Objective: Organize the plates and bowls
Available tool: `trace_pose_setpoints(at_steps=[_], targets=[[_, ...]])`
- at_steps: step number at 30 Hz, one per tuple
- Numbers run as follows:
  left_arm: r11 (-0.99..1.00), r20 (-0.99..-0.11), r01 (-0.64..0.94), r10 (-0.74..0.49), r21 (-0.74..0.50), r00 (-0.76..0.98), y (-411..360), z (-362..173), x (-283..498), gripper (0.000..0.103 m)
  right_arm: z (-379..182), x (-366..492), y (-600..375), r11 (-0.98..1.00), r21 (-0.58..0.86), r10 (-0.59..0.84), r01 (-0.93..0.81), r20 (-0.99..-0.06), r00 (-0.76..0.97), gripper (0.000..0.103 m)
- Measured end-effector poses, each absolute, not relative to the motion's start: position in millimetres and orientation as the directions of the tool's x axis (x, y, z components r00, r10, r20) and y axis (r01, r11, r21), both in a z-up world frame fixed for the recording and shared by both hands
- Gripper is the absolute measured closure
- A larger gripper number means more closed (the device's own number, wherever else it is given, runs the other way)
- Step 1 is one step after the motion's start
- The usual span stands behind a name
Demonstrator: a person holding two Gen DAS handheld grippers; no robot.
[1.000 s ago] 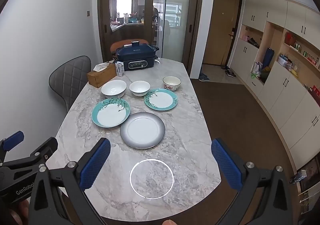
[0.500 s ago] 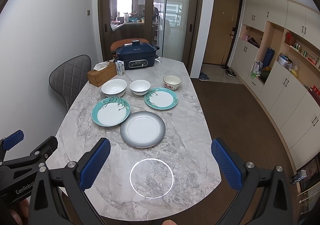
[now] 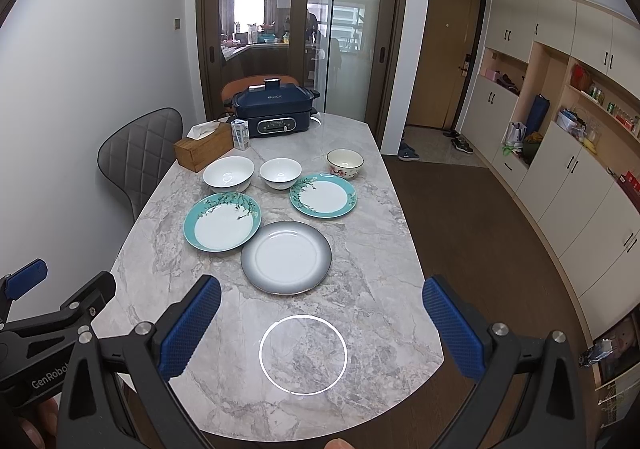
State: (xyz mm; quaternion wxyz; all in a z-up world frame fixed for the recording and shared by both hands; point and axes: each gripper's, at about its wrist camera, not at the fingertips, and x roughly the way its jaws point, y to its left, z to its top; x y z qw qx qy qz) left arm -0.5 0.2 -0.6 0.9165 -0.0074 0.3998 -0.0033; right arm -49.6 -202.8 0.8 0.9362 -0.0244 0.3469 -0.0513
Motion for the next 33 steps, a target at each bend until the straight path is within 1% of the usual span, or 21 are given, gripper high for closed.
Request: trace_pose_setpoints(at_steps=[33], targets=[[1.0,-0.737,0.001,-0.013,-0.017,0.676,-2.3,-5.1,-1.1,0.002,-2.4,-47.9,-202.4,0.993,-0.083,-0.114,0.079,-0.652,0.75,0.0]])
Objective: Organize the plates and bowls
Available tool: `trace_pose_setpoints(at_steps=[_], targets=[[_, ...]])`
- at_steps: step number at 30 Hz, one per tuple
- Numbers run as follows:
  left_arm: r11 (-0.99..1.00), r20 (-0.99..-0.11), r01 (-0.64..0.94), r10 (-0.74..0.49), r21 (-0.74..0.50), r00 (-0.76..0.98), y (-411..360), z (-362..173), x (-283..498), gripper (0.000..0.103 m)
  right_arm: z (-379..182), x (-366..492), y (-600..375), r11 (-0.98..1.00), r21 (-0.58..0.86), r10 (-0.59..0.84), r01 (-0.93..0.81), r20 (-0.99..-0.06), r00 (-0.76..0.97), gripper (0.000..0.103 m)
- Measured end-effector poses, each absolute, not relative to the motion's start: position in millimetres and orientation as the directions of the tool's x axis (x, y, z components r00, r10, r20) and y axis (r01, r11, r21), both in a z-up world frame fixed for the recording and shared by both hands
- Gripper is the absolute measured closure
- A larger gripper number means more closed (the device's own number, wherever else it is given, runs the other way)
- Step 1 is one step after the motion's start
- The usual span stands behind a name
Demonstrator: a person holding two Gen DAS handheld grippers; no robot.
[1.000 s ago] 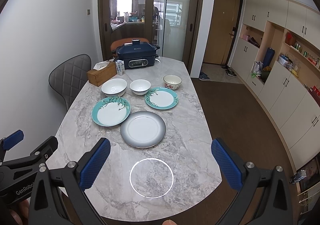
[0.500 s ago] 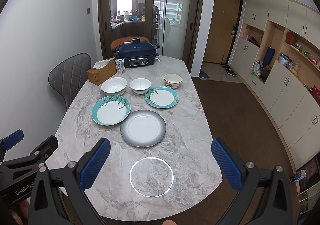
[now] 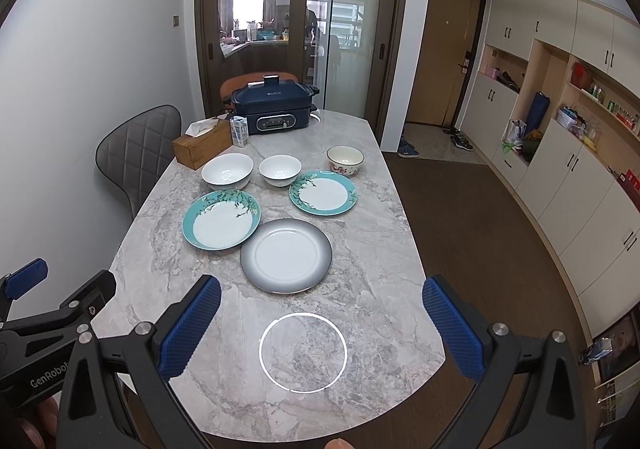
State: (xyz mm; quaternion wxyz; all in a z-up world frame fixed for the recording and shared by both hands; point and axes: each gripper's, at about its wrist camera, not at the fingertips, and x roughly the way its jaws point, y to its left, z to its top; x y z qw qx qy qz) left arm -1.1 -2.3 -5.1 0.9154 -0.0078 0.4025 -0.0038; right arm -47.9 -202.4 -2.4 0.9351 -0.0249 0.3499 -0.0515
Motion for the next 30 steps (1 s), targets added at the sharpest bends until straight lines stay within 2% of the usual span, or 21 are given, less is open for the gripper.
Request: trace_pose_setpoints(at_steps=[11,21,27,30], targets=[[1.0,-0.738,0.002,-0.015,-0.018,0.674,-2.2,-5.3,-0.7,0.002,2.8,-42.5,-198.8,0.993,-0.083,-0.115,0.08,-0.654,0.748,0.0],[0.999,-0.753,0.019,-0.038,-0.033,0.657,-0.1,-24.3,5.1,0.002,-22.6,-50.2,-198.2,0.992,-0.08,-0.123,0.093,-0.663,0.739,0.0],[0.99,-0.815,0.044,-0.138,-0.137,0.562,18.2,-87.7,24.1,0.002,-49.3,-38.7,-205.8,0.996,-0.04,-0.081,0.075,-0.704,0.705,0.0],[0.987,-0.846,0.067,-0.159,-0.145,0.509,20.2,-129.7,38.9,0.002,-74.7,-28.7,-219.0,0.998,0.001,-0.037,0.056,-0.738,0.673,0.0]])
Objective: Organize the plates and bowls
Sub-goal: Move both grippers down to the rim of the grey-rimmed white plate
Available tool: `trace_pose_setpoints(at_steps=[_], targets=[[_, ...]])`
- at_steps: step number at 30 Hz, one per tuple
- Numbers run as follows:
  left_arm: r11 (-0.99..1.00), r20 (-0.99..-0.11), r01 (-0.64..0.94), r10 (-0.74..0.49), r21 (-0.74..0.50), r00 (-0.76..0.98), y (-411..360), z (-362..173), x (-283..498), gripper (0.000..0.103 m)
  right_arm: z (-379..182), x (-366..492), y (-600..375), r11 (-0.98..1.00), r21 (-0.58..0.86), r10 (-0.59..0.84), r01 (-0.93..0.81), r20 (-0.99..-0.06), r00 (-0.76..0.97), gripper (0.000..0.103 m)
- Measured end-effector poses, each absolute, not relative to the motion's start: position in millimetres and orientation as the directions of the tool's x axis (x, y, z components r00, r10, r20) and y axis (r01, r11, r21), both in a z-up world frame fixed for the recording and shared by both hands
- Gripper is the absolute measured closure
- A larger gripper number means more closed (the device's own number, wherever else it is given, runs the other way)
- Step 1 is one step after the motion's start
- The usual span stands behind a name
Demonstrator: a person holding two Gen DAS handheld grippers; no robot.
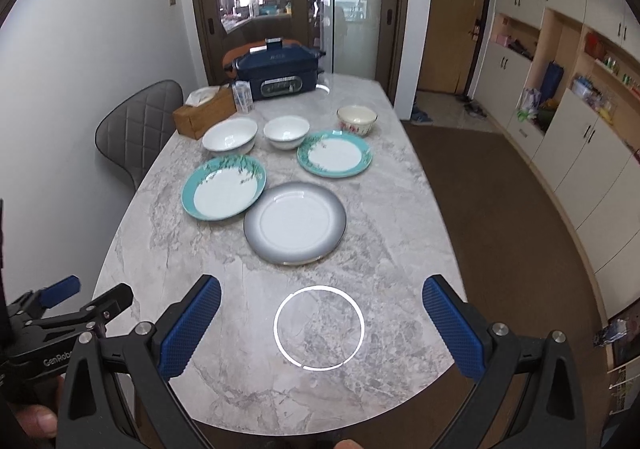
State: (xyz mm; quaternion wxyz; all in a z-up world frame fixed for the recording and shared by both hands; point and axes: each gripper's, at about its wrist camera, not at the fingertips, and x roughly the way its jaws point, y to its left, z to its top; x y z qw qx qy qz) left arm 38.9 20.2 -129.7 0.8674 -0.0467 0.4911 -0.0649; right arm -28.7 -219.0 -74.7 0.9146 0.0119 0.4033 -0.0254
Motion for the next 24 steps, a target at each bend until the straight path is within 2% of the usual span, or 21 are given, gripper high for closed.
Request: trace_pose_setpoints(at_steps=[4,9,13,15,17,19,22,24], targets=[[0.975,-0.88,0.085,-0.221,-0.205,0.42,19.0,-194.9,72.3,0.003,-111.4,-2.6,-245.6,0.994,0.103,0.065,0.023,-0.768,0.637,0.0],[0.925,-0.886,-0.033,-0.351,-0.378,0.303,25.5,-265.7,132.4,0.002,-161.0,69.6,-270.2,0.981,0.181,0.186,-0.065,-0.806,0.562,0.006],[0.918,-0.863,-0.028,-0.361,-0.395,0.353,9.9,-289.6,171.5,0.002,-195.0,133.7,-289.3,0.96,0.253,0.279,-0.122,-0.821,0.497,0.007],[0.942,-0.899,-0.011,-0.316,-0.335,0.303,-5.4,-298.3,193.2,0.002,-212.8,164.7,-298.2,0.949,0.285,0.316,-0.136,-0.833,0.455,0.007],[0.945,-0.929,-0.061,-0.303,-0.322,0.211,-12.5,-313.7,219.3,0.004,-230.1,190.9,-305.9,0.933,0.333,0.36,-0.138,-0.837,0.412,0.007],[0.931,-0.925,-0.125,-0.312,-0.343,0.215,-11.2,-321.3,236.5,0.004,-243.6,211.3,-310.3,0.917,0.368,0.4,-0.156,-0.834,0.38,0.008],[0.944,-0.929,-0.098,-0.285,-0.315,0.235,-20.3,-328.8,261.8,0.004,-262.5,234.4,-312.9,0.907,0.377,0.42,-0.187,-0.837,0.35,0.008],[0.945,-0.929,-0.073,-0.296,-0.319,0.222,-28.3,-334.5,275.7,0.004,-275.7,248.8,-318.3,0.893,0.415,0.45,-0.176,-0.833,0.323,0.012]])
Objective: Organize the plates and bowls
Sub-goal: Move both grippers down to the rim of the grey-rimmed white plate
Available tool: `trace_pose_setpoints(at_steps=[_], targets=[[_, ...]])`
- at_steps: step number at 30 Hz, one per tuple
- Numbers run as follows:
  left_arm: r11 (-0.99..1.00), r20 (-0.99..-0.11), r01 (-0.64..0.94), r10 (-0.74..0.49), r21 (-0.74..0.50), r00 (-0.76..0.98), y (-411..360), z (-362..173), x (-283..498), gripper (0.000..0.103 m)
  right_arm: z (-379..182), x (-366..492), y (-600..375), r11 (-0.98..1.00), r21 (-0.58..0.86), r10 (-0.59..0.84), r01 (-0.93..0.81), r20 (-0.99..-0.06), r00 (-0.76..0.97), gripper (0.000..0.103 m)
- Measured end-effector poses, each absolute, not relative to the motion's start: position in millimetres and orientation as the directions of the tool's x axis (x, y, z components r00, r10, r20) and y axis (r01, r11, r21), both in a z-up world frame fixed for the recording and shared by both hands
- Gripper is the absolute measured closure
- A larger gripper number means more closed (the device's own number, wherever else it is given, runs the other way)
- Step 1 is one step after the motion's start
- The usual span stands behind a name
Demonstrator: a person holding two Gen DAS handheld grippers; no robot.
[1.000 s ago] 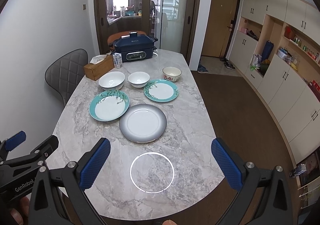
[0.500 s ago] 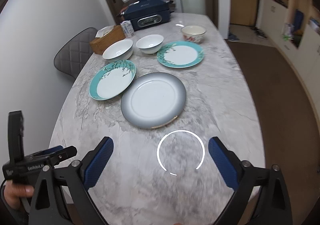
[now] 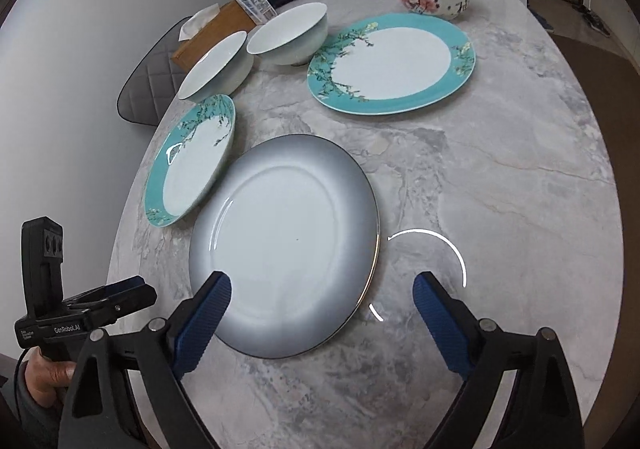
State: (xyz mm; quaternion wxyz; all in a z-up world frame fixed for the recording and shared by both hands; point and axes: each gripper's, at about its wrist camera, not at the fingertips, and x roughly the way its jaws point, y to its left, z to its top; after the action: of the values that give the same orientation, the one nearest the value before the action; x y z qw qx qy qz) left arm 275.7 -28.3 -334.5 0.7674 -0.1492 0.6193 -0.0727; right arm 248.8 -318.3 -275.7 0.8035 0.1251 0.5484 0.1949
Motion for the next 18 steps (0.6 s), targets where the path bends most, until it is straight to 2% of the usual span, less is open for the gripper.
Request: trace_pose_setpoints(at_steps=[4,8,15,17,18], targets=[[0.943,-0.928,-0.047,-0.316,-0.331,0.196,-36.1,-352.9,301.3,0.004,-293.8,267.6,-331.7,0.852,0.501,0.522,-0.15,-0.798,0.3,0.023],[0.929,-0.917,-0.039,-0.356,-0.368,0.177,-36.6,-368.6,320.6,0.008,-305.3,277.5,-333.3,0.844,0.513,0.536,-0.156,-0.797,0.278,0.041],[0.912,-0.9,-0.054,-0.388,-0.406,0.2,-33.6,-377.8,349.0,0.014,-312.7,293.5,-339.1,0.833,0.52,0.553,-0.19,-0.794,0.253,0.043],[0.909,-0.896,-0.047,-0.398,-0.414,0.195,-35.6,-377.6,354.9,0.02,-313.2,298.4,-339.8,0.827,0.524,0.562,-0.204,-0.789,0.248,0.044],[0.911,-0.898,-0.036,-0.397,-0.41,0.191,-37.6,-377.2,356.9,0.027,-313.2,300.2,-339.6,0.825,0.524,0.564,-0.211,-0.789,0.244,0.044]])
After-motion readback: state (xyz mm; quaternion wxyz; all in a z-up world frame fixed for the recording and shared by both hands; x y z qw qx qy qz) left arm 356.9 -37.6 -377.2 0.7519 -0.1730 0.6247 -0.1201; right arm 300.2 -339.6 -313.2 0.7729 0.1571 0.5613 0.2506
